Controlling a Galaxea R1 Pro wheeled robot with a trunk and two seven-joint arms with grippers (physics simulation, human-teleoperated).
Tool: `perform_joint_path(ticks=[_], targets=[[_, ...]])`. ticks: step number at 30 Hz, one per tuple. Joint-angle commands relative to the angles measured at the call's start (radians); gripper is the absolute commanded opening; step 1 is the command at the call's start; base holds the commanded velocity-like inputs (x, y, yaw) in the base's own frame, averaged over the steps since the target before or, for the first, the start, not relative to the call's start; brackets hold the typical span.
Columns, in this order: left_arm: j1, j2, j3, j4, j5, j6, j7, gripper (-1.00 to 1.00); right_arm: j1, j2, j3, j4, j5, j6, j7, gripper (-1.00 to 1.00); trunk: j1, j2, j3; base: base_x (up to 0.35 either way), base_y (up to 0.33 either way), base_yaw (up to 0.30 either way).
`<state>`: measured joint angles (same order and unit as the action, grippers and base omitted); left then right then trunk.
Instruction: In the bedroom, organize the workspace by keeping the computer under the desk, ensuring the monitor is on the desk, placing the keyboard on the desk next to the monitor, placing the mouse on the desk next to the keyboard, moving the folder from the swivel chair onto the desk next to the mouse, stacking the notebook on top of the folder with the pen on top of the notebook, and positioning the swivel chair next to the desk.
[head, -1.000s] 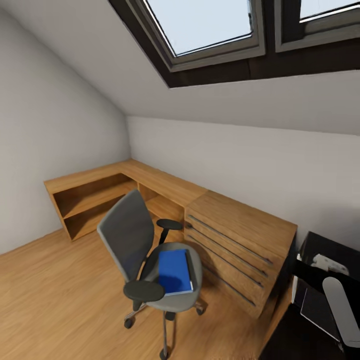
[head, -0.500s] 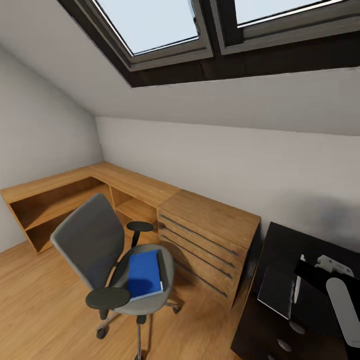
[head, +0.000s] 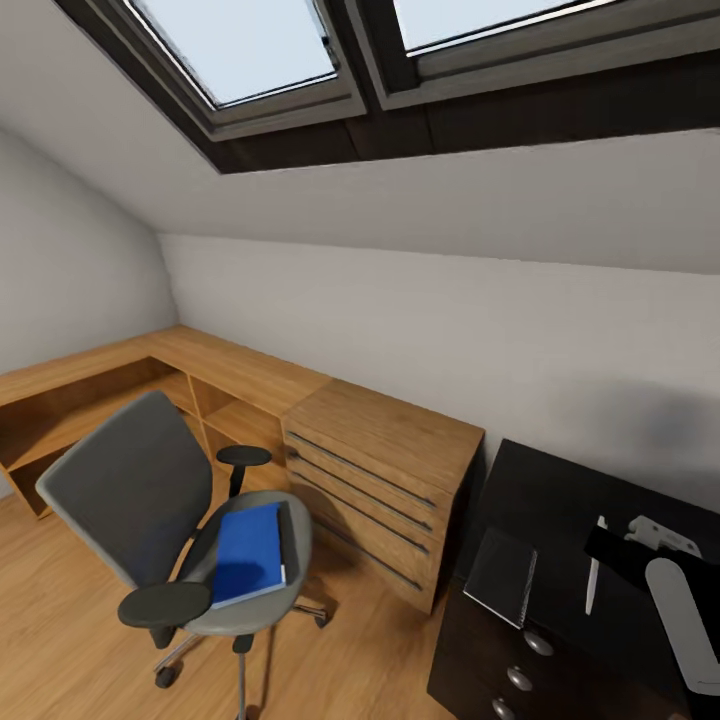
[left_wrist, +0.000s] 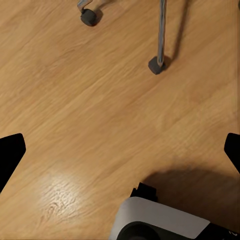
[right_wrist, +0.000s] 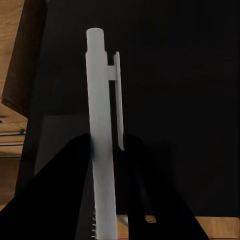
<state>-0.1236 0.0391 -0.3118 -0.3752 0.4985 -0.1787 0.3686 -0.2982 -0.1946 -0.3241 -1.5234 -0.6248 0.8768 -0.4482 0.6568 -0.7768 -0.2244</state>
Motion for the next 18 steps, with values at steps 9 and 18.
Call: perform_joint_path(ticks=[9, 18], targets=[[-0.001, 0.000, -0.007, -0.001, 0.010, -0.056, 0.006, 1.00, -0.054, -0.017, 0.000, 0.205, -0.004, -0.023, -0.007, -1.00, 0.000, -0.001, -0.001, 0.000, -0.004, -0.001], [-0.001, -0.001, -0.007, -0.001, 0.011, -0.060, 0.006, 1.00, -0.360, -0.054, 0.048, 0.722, 0.186, -0.202, 0.031, -1.00, 0.000, -0.001, -0.001, 0.000, 0.000, 0.000]])
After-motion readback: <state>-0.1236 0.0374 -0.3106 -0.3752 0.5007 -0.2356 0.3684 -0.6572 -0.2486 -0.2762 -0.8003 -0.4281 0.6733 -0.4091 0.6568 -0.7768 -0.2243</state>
